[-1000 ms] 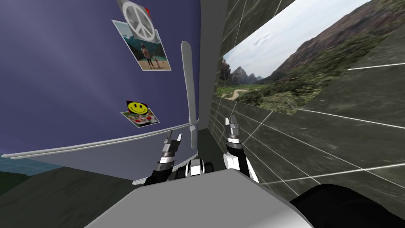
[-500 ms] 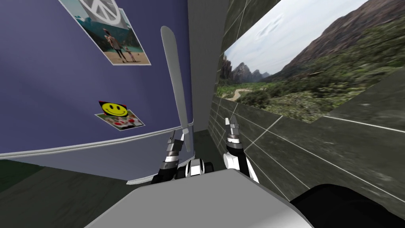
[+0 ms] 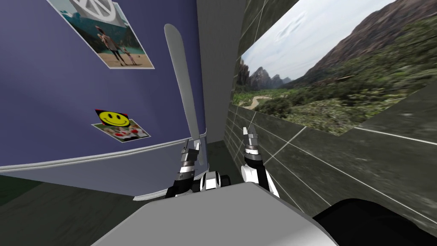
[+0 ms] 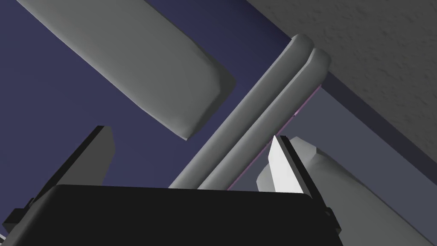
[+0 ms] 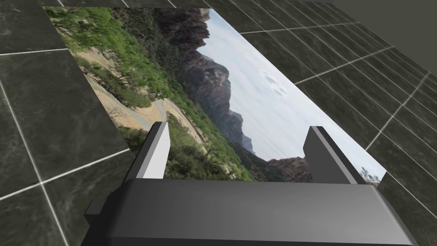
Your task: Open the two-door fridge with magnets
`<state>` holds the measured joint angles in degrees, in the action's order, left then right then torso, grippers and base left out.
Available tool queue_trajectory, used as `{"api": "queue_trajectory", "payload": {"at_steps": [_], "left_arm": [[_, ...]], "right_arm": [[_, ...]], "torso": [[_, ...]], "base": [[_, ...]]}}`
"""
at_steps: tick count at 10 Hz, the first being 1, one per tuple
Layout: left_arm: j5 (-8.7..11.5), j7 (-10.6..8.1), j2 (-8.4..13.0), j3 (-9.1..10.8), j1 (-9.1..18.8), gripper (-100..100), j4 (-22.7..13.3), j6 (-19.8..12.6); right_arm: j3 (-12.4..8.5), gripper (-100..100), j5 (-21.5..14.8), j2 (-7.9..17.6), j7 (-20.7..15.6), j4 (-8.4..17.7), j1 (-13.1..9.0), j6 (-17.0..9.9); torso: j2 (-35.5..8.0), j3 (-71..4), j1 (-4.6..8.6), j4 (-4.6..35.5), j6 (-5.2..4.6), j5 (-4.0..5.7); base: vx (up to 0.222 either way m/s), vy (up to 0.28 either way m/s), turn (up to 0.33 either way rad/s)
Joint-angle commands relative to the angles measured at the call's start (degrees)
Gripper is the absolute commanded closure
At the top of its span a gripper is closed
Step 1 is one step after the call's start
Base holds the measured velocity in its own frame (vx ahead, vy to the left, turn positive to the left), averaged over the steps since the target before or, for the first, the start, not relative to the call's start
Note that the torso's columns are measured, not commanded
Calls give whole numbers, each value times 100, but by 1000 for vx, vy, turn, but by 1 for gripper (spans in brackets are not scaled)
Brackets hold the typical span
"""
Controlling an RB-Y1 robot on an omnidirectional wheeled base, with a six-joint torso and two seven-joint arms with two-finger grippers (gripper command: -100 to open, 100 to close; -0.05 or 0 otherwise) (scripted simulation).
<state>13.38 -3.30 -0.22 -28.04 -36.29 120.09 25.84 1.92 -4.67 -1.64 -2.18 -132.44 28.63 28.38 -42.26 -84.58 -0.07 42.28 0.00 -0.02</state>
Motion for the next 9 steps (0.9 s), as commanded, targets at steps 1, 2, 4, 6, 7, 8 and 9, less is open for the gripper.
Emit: {"api": "queue_trajectory", "payload": {"at_steps": [1, 2, 4, 6, 7, 8, 9], "left_arm": [[21, 42, -17, 41, -53, -100, 249, -220], [18, 31, -20, 39, -26, -100, 186, -175], [-5, -3, -5, -8, 19, 100, -53, 25], [19, 4, 204, 61, 85, -100, -40, -5], [42, -3, 353, 117, 168, -100, -124, -31], [73, -12, 493, 191, 274, -100, -231, -64], [111, -24, 619, 280, 403, -100, -362, -103]], "right_arm": [[0, 0, 0, 0, 0, 0, 0, 0], [0, 0, 0, 0, 0, 0, 1, 0], [0, 0, 0, 0, 0, 0, -1, 0], [0, 0, 0, 0, 0, 0, -1, 0], [0, 0, 0, 0, 0, 0, -1, 0], [0, 0, 0, 0, 0, 0, 0, 0], [0, 0, 0, 0, 0, 0, -1, 0]], "torso": [[9, -6, 9, -3, 0, 3], [9, -6, 8, -3, 1, 3], [-20, 14, 8, -2, -10, 0], [23, -12, 33, -13, -13, 8], [25, -16, 25, -11, -4, 7], [12, -8, 14, -5, 0, 4], [-2, 1, 9, 0, 0, 2]], "base": [[70, -15, -18], [24, -7, 6], [-53, 19, 55], [-32, 13, 7], [-30, -5, 12], [-38, -12, 13], [-44, -11, 15]]}}
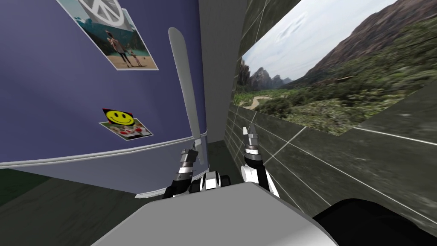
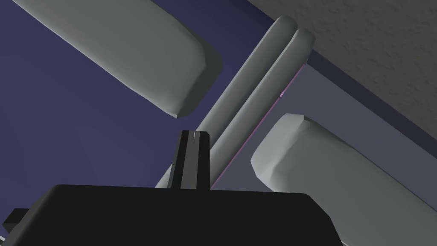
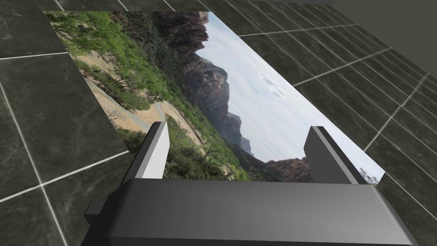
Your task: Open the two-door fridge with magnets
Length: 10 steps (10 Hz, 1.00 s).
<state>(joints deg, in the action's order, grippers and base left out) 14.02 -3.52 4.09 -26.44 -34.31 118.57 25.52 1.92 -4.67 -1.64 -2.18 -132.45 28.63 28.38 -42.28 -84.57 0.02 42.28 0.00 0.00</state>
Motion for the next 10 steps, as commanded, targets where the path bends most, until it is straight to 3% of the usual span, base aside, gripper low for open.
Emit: {"api": "queue_trajectory", "payload": {"at_steps": [1, 3, 5, 6, 9, 10], "left_arm": [[92, -15, 301, 224, 355, -100, -360, -116], [145, -29, 400, 341, 522, -100, -528, -165], [269, -62, 563, 610, 881, -100, -844, -274], [269, -62, 563, 610, 903, -100, -909, -274], [492, -120, 729, 1079, 1508, -100, -1506, -462], [492, -120, 729, 1079, 1569, -100, -1559, -462]], "right_arm": [[0, 0, 0, 0, 0, 0, 0, 0], [0, 0, 0, 0, 0, 1, -2, -1], [0, 0, 0, 0, 0, 0, 0, 0], [0, 0, 0, 0, 0, 0, 0, 0], [0, 0, 0, 0, 0, 0, -1, 0], [0, 0, 0, 0, 0, 0, -1, 0]], "torso": [[-7, 5, -3, 2, 0, -1], [49, -18, -15, -49, -6, -16], [38, -23, -7, -16, 0, -3], [11, -7, -3, -4, 0, -1], [-11, 7, 2, 3, 0, 1], [-12, 8, -3, 4, 1, 0]], "base": [[-52, -11, 29], [-80, -4, 5], [-60, -3, 20], [-42, -4, 7], [-78, -12, 21], [-81, -7, 8]]}}
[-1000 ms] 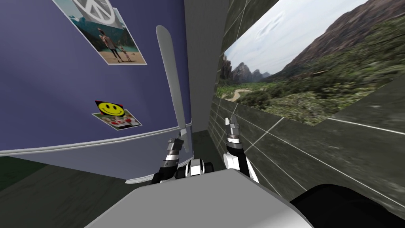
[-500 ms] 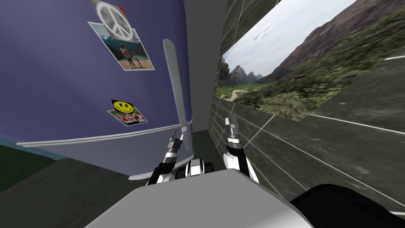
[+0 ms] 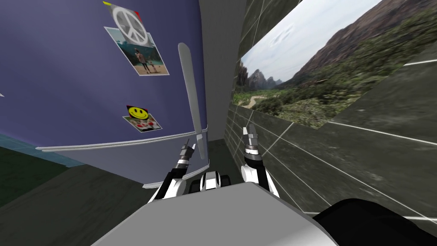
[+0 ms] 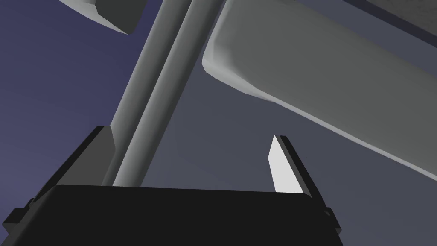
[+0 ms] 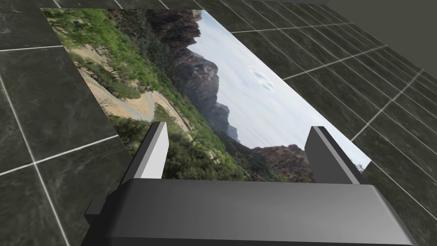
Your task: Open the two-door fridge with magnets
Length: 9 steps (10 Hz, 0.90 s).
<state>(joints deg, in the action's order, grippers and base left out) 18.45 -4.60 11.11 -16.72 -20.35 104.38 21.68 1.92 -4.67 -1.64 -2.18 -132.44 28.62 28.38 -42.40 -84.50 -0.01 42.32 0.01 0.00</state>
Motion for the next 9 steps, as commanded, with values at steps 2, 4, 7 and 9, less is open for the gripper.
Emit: {"api": "queue_trajectory", "payload": {"at_steps": [2, 4, 7, 9], "left_arm": [[130, -33, 68, 275, 415, -100, -370, -146], [211, -53, 104, 448, 664, -100, -605, -218], [373, -95, 163, 801, 1182, -100, -1085, -374], [451, -115, 186, 979, 1449, -100, -1328, -457]], "right_arm": [[0, 0, 0, 0, 0, 0, 0, 0], [0, 0, 0, 0, 0, 0, 1, 0], [0, 0, 0, 0, 0, 0, 0, 0], [0, 0, 0, 0, 0, 0, 0, 0]], "torso": [[15, -10, -3, -4, 0, -1], [17, -12, 3, -5, 0, 0], [-2, 0, 1, 0, 0, 0], [12, -8, 2, -3, 0, 0]], "base": [[-66, 4, 13], [-55, -8, 12], [-81, -11, 20], [-66, -14, 13]]}}
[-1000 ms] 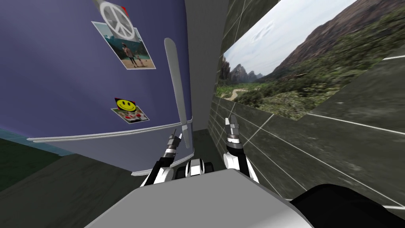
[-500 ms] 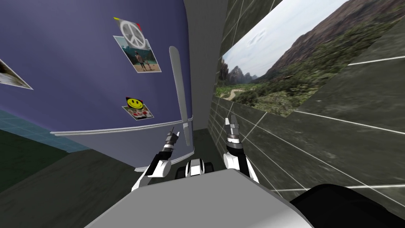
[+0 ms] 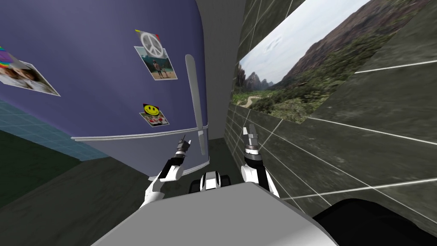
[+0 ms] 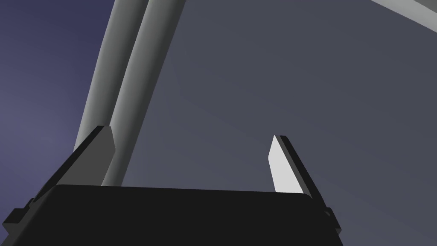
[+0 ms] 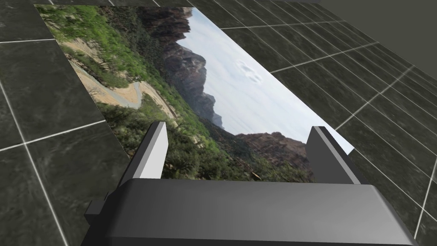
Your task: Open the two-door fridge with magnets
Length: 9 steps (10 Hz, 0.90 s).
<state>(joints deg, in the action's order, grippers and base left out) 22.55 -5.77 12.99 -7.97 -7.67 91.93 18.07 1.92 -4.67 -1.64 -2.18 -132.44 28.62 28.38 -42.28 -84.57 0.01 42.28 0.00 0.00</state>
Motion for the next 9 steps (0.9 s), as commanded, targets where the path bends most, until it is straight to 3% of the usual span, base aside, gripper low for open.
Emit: {"api": "queue_trajectory", "payload": {"at_steps": [1, 4, 6, 9], "left_arm": [[115, -18, 16, 282, 386, -100, -326, -184], [185, -37, 29, 458, 724, -100, -570, -277], [309, -72, 38, 803, 1141, -100, -996, -477], [361, -89, 32, 970, 1553, -100, -1295, -584]], "right_arm": [[0, 0, 0, 0, 0, 0, 0, 0], [0, 0, 0, 0, 0, 0, 0, 0], [0, 0, 0, 0, 0, 0, 0, 0], [0, 0, 0, 0, 0, 0, 0, 0]], "torso": [[7, -4, 0, -2, 0, 0], [0, 0, 0, 0, -1, 0], [-2, 1, 1, 0, 0, 0], [4, -2, -2, -1, 0, -1]], "base": [[-71, -19, 19], [-58, -19, 12], [-84, -36, 25], [-62, -32, 12]]}}
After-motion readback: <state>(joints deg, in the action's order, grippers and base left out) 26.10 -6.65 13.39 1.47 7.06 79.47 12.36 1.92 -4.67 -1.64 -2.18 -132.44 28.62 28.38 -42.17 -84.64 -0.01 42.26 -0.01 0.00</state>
